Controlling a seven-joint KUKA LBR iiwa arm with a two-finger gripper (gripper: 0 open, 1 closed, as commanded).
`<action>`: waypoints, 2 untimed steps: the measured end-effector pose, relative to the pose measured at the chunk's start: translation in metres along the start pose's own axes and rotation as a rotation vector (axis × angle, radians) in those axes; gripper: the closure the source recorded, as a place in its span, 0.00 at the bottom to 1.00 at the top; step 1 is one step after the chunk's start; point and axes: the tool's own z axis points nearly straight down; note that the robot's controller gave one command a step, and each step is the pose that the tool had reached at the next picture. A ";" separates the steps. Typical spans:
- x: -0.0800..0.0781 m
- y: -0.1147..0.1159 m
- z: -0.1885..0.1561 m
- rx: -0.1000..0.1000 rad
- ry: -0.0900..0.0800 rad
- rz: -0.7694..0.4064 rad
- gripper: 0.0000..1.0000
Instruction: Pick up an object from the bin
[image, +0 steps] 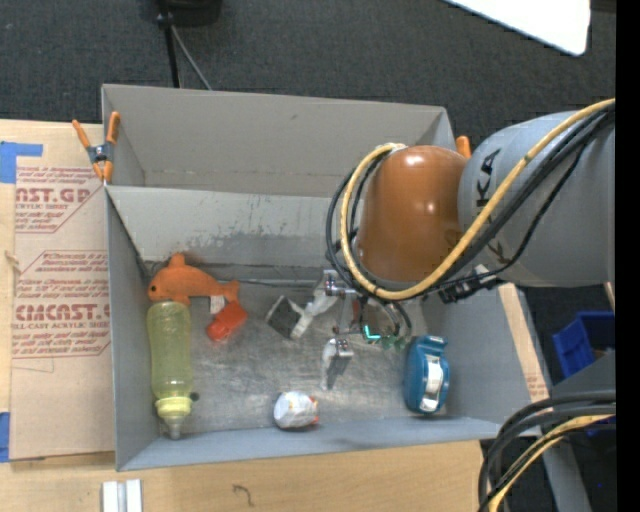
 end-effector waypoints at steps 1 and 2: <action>-0.002 0.000 -0.003 0.000 -0.007 0.000 0.00; -0.052 -0.014 0.071 0.000 -0.015 -0.047 0.00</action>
Offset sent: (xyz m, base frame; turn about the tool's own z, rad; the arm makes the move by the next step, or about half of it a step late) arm 0.0688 -0.0211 -0.1061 -0.0637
